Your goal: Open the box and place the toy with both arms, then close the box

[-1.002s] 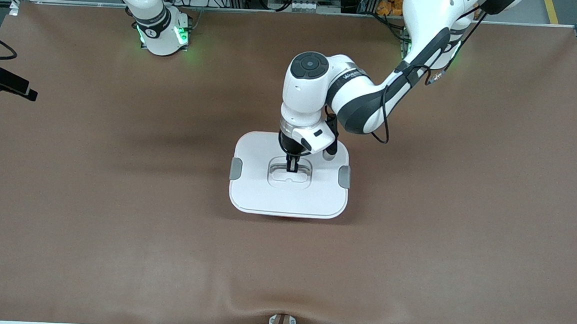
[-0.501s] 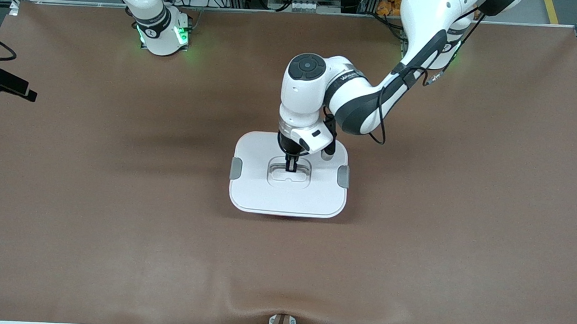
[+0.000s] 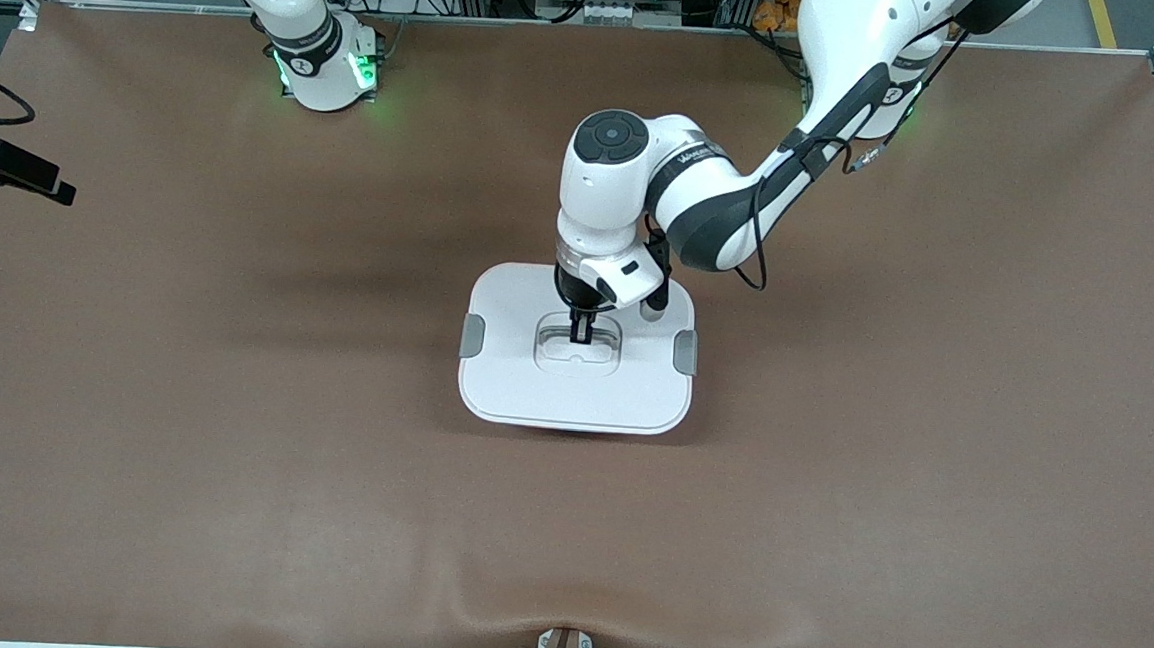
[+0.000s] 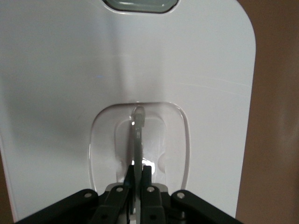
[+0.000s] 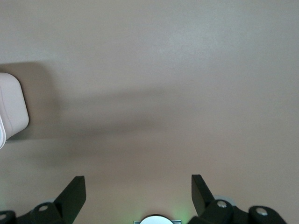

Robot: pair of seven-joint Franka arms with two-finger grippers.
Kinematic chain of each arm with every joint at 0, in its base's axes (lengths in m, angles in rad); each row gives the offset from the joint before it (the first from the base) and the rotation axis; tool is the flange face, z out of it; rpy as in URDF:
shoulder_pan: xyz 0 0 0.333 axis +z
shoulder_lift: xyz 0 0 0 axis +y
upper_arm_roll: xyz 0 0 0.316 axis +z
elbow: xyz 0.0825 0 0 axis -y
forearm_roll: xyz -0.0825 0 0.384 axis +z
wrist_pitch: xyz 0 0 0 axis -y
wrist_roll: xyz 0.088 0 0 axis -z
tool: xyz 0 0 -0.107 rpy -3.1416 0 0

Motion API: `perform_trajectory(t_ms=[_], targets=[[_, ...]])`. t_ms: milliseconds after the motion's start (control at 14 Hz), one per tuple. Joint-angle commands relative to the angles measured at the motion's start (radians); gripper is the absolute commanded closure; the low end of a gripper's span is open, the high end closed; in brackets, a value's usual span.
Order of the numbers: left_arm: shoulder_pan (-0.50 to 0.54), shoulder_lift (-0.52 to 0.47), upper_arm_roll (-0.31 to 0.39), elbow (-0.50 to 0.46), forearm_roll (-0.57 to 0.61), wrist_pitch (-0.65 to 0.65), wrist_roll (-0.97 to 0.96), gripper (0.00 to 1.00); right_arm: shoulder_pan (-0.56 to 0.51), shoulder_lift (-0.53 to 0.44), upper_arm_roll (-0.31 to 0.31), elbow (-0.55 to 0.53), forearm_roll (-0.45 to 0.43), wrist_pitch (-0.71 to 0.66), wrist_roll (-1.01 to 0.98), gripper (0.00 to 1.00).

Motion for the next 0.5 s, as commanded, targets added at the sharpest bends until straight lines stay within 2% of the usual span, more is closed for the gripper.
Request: perform_trajectory(t_ms=[0, 430], targets=[[-0.011, 0.002, 0.005, 0.005, 0.029, 0.010, -0.021, 1.00, -0.018, 0.015, 0.015, 0.027, -0.018, -0.009, -0.005, 0.00], [-0.017, 0.004, 0.005, -0.003, 0.028, 0.008, -0.021, 1.00, -0.018, 0.021, 0.015, 0.027, -0.016, -0.009, -0.005, 0.00]])
